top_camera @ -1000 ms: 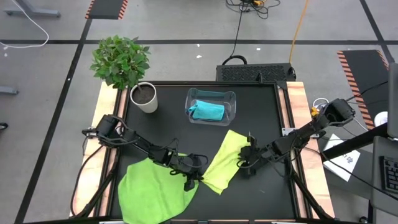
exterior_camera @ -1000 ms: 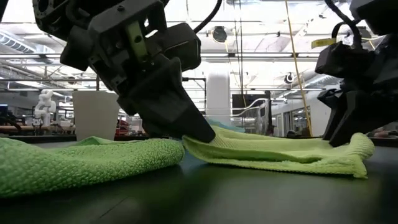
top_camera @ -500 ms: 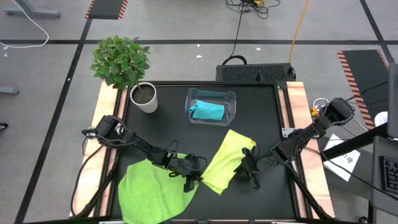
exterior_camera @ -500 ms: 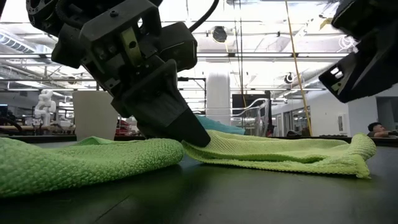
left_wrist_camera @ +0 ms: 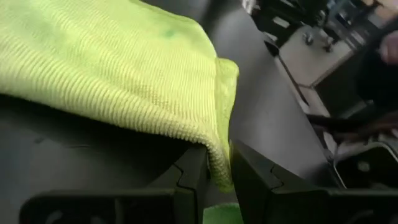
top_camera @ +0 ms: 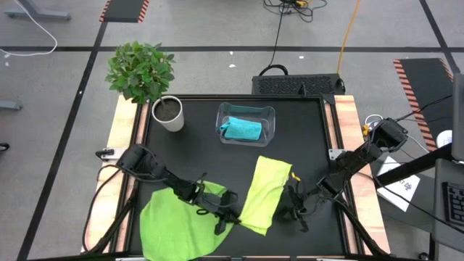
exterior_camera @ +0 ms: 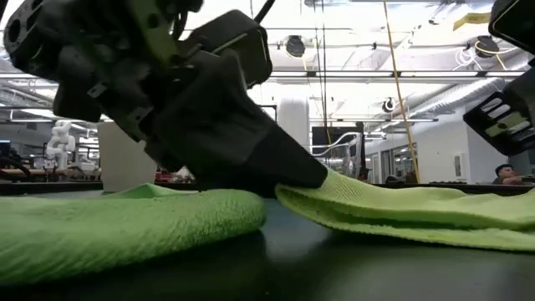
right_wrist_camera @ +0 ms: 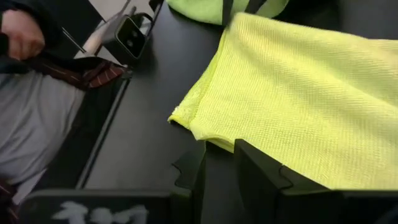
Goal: Fold microfiber towels
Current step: Fold the light green towel
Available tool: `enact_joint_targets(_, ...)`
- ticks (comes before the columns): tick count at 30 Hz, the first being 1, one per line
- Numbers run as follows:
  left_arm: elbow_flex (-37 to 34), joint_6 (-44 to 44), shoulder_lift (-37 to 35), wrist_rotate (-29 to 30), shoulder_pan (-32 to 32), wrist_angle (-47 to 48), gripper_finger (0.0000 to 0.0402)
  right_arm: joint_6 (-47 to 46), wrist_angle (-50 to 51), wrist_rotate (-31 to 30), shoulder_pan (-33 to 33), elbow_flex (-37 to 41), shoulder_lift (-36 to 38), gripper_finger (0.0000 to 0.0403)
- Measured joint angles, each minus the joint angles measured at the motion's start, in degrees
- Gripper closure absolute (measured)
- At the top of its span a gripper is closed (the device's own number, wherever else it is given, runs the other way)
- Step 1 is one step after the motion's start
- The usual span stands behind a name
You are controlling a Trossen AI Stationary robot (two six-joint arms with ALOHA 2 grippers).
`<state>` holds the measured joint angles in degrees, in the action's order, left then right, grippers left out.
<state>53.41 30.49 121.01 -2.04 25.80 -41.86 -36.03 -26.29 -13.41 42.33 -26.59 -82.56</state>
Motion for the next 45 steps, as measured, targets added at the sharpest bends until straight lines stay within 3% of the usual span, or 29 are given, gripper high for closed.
enact_joint_targets(10, -0.3, -4.1, -1.0, -11.4, 2.6, -2.0, 0.033, -2.3, -0.5, -0.6, 2.4, 0.0, 0.0, 0.0327)
enact_joint_targets(15, -0.3, -4.6, -1.3, -12.0, 2.5, -2.1, 0.033, -2.5, -2.1, -3.0, 4.4, 0.0, 0.0, 0.0327)
enact_joint_targets(21, 0.1, -3.5, -1.8, -7.6, 0.7, -1.3, 0.033, -3.6, -2.8, -3.1, 5.6, 0.0, 0.0, 0.0327)
enact_joint_targets(24, 1.4, -3.0, -1.6, -7.9, -0.2, -1.5, 0.033, -3.6, 0.2, -6.7, 5.5, 0.0, 0.0, 0.0328)
enact_joint_targets(30, 3.4, -3.5, -1.5, -10.9, 0.3, 0.5, 0.033, -6.1, 9.8, -15.2, 1.3, 0.0, 0.0, 0.0328)
enact_joint_targets(36, 4.1, -3.4, -1.5, -11.0, 1.2, 3.2, 0.033, -2.4, 10.7, -14.8, -3.2, 0.0, 0.0, 0.0328)
enact_joint_targets(45, 4.1, -3.3, -1.4, -11.0, 1.3, 4.4, 0.033, -2.5, 18.1, -7.6, -12.0, 0.0, -1.2, 0.0328)
